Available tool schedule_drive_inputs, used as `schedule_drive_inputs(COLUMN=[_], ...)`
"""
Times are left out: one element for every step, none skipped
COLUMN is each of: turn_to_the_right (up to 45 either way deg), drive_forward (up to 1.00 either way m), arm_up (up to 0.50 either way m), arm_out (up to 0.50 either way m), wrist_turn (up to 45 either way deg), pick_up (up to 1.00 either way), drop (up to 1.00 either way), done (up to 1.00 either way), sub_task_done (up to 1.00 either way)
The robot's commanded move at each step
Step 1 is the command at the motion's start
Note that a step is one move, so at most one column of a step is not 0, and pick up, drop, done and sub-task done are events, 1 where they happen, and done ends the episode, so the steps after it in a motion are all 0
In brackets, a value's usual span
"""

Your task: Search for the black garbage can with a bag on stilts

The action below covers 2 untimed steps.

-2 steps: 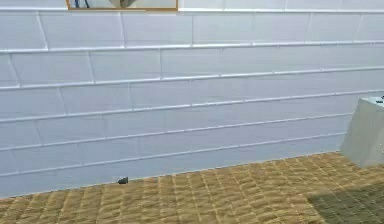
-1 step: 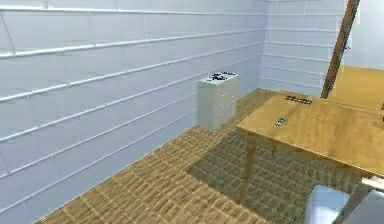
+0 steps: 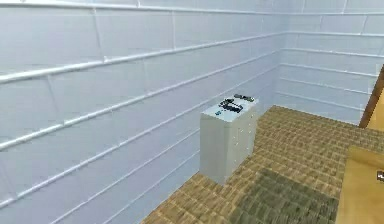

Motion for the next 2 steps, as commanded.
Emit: schedule_drive_inputs(turn_to_the_right=[6.0,0.0], drive_forward=[0.0,0.5], arm_up=[0.0,0.0], arm_out=[0.0,0.0], wrist_turn=[0.0,0.0], pick_up=[0.0,0.0], drop=[0.0,0.0], done=[0.0,0.0], sub_task_done=[0.0,0.0])
